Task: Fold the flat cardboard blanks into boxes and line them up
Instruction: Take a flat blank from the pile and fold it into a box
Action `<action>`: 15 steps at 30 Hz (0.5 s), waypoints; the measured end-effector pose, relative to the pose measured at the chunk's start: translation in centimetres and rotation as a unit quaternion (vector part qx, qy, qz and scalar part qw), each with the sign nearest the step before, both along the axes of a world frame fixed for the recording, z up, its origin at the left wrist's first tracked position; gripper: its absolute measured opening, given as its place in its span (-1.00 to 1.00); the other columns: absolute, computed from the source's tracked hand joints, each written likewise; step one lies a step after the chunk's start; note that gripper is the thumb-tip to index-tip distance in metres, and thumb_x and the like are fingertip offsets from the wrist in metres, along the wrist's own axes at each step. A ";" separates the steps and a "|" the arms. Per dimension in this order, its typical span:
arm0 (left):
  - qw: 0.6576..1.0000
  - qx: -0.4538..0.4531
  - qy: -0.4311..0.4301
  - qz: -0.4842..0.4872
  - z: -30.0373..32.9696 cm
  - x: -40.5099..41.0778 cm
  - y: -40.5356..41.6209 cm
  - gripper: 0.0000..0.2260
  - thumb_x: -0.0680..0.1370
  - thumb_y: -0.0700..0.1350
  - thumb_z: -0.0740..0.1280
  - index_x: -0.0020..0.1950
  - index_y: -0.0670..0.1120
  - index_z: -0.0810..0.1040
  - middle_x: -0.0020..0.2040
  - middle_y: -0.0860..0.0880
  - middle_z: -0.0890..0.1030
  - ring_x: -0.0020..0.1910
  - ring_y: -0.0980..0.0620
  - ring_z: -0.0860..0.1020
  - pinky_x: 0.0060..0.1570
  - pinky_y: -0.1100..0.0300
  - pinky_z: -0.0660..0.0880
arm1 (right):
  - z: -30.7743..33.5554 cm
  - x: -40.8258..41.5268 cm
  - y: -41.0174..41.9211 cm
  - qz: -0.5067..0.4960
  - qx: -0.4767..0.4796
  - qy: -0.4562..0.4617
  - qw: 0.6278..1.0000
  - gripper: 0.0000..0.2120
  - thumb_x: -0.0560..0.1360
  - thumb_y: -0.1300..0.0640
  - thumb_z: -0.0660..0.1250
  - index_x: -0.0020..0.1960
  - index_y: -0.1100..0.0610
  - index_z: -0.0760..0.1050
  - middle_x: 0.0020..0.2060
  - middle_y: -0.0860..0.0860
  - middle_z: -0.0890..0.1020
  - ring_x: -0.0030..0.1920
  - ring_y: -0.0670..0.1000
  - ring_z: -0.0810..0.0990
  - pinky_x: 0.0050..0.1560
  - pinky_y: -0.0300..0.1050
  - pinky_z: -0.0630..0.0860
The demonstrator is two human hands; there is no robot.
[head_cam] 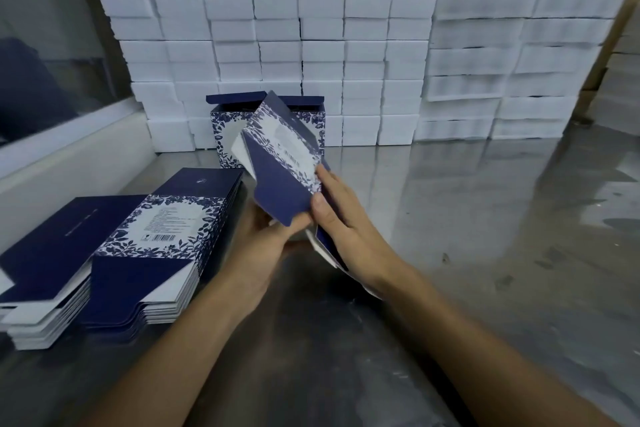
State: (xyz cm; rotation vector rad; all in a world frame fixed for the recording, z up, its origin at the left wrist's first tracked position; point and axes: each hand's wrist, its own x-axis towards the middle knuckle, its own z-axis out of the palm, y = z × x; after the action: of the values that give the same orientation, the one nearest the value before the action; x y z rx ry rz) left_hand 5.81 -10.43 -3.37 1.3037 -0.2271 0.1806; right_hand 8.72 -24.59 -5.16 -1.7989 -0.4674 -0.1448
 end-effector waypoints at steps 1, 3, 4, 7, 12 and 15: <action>1.000 0.013 -0.010 0.021 0.0 0.1 0.1 -0.40 0.32 -0.08 0.53 0.34 -0.01 0.50 0.18 0.01 0.66 0.18 0.00 0.62 0.07 0.03 0.57 | 0.2 -0.1 -0.1 0.007 0.024 -0.005 1.000 -0.17 0.35 -0.60 0.19 0.54 -0.36 0.12 0.54 -0.31 0.17 0.55 -0.25 0.10 0.57 0.07 0.12; 0.995 0.059 -0.034 0.072 -0.1 0.4 0.1 -0.41 0.35 -0.08 0.52 0.36 0.06 0.47 0.19 0.07 0.64 0.20 0.05 0.60 0.18 -0.03 0.53 | 0.8 -0.2 -0.4 0.020 0.079 -0.018 0.996 -0.19 0.37 -0.50 0.30 0.52 -0.34 0.09 0.46 -0.41 0.25 0.47 -0.34 0.23 0.50 -0.15 0.26; 0.992 0.077 -0.038 0.094 -0.2 0.6 0.2 -0.45 0.40 -0.13 0.49 0.36 0.11 0.47 0.20 0.10 0.64 0.20 0.08 0.59 0.21 -0.04 0.52 | 1.1 -0.2 -0.7 0.020 0.107 -0.023 0.994 -0.25 0.40 -0.41 0.34 0.48 -0.35 0.09 0.35 -0.53 0.32 0.38 -0.43 0.30 0.40 -0.31 0.34; 0.988 0.088 -0.014 0.125 -0.4 1.1 0.5 -0.59 0.54 -0.25 0.38 0.28 0.16 0.54 0.22 0.06 0.63 0.23 -0.01 0.57 0.26 -0.17 0.48 | 1.8 0.1 -1.1 0.004 0.257 0.026 0.966 -0.36 0.51 -0.15 0.34 0.49 -0.24 0.10 0.09 -0.53 0.56 0.14 -0.43 0.54 0.03 -0.46 0.50; 0.988 0.089 0.014 0.129 -0.2 1.0 1.0 -0.69 0.54 -0.31 0.35 0.11 0.07 0.68 0.22 -0.06 0.61 0.20 -0.03 0.58 0.29 -0.18 0.46 | 2.2 0.7 -3.0 -0.063 0.445 0.222 0.865 -0.63 0.51 0.12 0.31 0.29 -0.12 0.45 0.04 -0.05 0.67 -0.14 0.07 0.64 -0.20 -0.10 0.51; 0.988 0.086 0.029 0.127 0.1 0.8 1.4 -0.64 0.48 -0.40 0.36 -0.01 0.07 0.71 0.24 0.06 0.58 0.21 0.09 0.56 0.30 -0.04 0.47 | 1.9 0.8 -4.6 -0.039 0.480 0.301 0.823 -0.82 0.35 0.14 0.31 -0.05 0.10 0.56 -0.16 0.06 0.66 -0.27 0.13 0.56 -0.13 -0.06 0.44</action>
State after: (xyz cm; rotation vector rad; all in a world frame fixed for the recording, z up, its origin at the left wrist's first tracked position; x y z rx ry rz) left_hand 6.66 -9.04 -3.26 1.5069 -0.0253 0.3455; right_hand 9.55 -29.21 -3.21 -0.7769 0.1516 0.1270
